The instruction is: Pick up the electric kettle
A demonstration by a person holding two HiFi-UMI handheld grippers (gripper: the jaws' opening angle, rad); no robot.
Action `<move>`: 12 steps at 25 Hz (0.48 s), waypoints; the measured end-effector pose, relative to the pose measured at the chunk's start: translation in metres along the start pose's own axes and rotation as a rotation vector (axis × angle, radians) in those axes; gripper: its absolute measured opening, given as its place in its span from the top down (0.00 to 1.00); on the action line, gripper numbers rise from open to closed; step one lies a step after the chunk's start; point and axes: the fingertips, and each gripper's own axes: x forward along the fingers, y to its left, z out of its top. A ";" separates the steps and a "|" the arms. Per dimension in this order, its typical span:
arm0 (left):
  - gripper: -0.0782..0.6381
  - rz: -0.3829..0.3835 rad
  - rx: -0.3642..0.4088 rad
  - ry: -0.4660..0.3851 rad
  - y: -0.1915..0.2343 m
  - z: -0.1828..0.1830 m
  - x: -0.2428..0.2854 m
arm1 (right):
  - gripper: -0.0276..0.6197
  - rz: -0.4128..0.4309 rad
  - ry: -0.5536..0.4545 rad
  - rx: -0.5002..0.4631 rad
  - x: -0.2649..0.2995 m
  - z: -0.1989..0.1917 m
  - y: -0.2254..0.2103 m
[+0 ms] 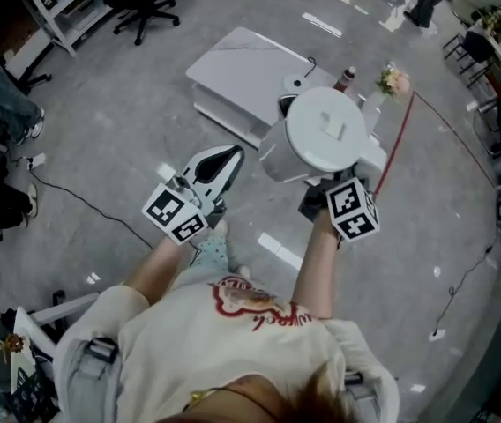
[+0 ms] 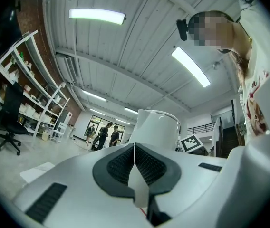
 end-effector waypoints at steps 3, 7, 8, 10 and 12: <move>0.87 0.022 -0.004 -0.005 -0.022 -0.002 -0.008 | 0.87 0.009 -0.002 0.006 -0.023 0.004 -0.012; 0.87 0.033 -0.011 -0.009 -0.048 -0.002 -0.022 | 0.87 0.009 0.002 0.024 -0.048 0.008 -0.023; 0.87 0.033 -0.010 -0.008 -0.053 -0.002 -0.024 | 0.87 0.011 0.004 0.025 -0.053 0.009 -0.024; 0.87 0.028 -0.007 -0.006 -0.060 0.001 -0.027 | 0.87 0.012 0.001 0.022 -0.061 0.012 -0.025; 0.87 0.016 -0.009 -0.011 -0.064 0.004 -0.026 | 0.87 0.007 -0.009 0.013 -0.065 0.018 -0.024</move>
